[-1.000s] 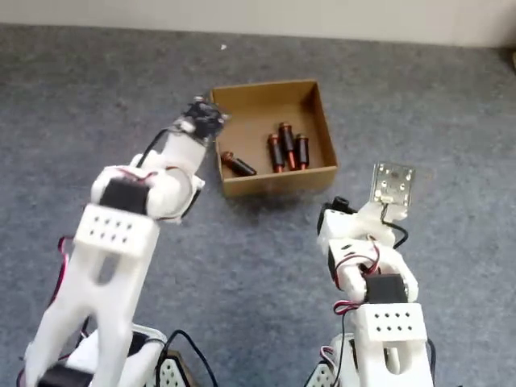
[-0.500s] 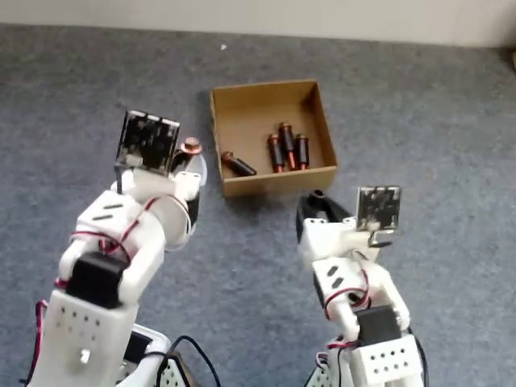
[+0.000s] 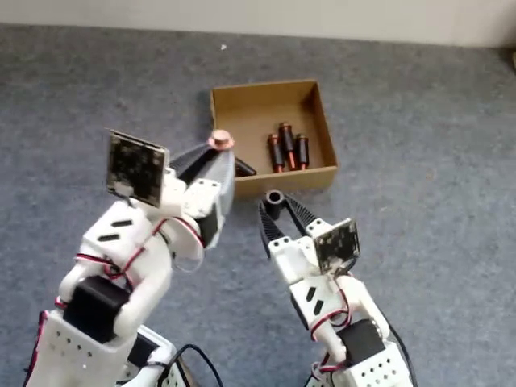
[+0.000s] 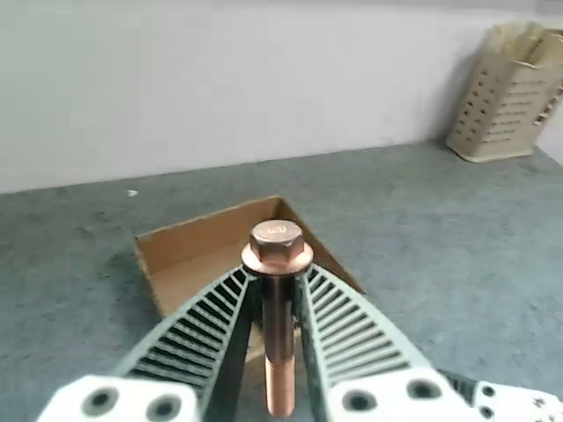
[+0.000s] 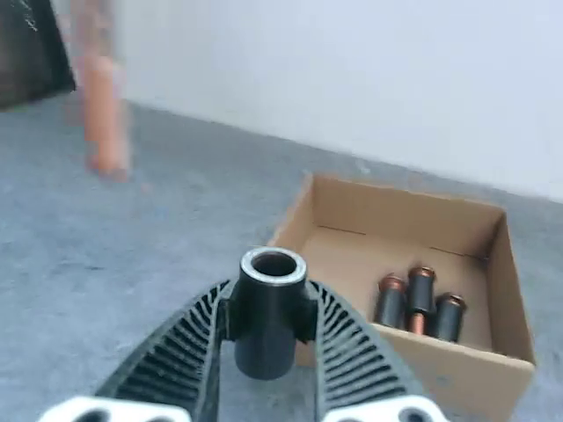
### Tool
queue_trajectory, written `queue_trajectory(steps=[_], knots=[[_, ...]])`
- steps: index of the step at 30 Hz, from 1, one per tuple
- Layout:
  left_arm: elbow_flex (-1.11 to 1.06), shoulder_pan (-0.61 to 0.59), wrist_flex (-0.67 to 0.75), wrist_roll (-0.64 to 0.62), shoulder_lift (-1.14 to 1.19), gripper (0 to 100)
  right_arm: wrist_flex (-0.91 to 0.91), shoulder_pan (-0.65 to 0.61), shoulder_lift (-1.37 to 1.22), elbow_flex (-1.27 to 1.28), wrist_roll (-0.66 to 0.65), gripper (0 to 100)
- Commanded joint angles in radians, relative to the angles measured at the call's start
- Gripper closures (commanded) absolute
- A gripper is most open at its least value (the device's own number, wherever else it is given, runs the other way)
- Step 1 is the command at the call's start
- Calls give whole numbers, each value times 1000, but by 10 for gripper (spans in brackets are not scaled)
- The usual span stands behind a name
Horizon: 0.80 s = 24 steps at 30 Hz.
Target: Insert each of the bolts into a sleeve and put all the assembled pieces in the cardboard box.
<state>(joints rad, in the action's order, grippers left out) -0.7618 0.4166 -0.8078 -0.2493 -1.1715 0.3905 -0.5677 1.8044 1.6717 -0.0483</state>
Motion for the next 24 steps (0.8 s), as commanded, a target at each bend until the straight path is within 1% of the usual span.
queue_trajectory(steps=[1, 6, 9, 16, 24], knots=[[-39, 67, 97, -14, -15, 995, -36, -51, 33, 51, -15, 993], [-128, 79, 213, -14, -15, 995, -36, -73, 31, 53, -15, 993], [-142, 88, 226, -14, -15, 995, -36, -73, 31, 54, -15, 993], [-139, 163, 227, -9, -15, 995, -33, -73, 30, 68, -15, 993], [-179, 154, 242, -5, -12, 995, -35, -68, 31, 82, -17, 993]])
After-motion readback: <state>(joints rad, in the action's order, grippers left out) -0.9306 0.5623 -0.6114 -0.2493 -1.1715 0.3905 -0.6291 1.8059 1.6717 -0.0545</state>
